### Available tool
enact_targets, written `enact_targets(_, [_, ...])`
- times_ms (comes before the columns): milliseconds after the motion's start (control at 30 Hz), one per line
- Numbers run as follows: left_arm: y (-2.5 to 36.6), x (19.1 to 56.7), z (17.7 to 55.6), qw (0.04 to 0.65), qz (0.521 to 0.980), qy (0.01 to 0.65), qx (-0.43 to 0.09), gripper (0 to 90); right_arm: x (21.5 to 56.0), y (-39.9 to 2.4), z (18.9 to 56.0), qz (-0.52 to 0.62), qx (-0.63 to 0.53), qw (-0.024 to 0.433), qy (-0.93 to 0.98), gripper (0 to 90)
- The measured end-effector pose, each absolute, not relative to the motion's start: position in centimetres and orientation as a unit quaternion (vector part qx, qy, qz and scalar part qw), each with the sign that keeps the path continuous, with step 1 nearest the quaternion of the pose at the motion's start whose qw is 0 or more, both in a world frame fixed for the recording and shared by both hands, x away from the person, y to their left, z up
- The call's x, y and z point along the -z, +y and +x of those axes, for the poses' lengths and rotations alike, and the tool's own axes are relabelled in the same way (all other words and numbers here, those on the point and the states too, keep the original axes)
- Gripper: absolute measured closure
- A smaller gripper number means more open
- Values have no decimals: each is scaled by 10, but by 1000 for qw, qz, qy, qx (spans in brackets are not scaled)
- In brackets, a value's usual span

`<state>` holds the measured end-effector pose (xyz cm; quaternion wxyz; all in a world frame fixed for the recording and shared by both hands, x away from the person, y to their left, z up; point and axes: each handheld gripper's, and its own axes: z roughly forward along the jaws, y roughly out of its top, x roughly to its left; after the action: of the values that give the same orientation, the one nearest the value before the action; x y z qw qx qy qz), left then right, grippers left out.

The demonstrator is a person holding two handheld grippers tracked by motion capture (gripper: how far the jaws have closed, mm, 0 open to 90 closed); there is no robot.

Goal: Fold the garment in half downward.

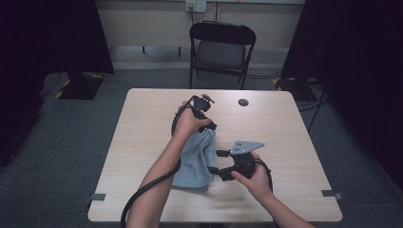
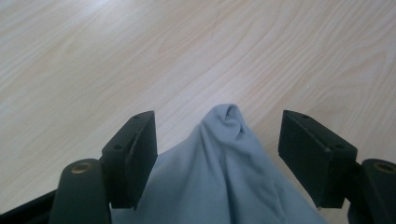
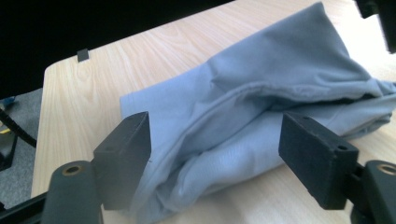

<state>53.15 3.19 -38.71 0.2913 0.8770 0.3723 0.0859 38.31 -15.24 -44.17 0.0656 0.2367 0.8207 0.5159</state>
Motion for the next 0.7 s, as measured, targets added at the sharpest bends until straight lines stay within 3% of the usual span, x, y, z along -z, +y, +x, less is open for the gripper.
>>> enact_targets(267, [63, 381, 517, 318, 868, 373, -86, 270, 436, -142, 395, 221, -516, 74, 824, 218])
enact_targets(700, [111, 396, 498, 334, 856, 384, -93, 278, 439, -102, 412, 173, -504, 64, 844, 279])
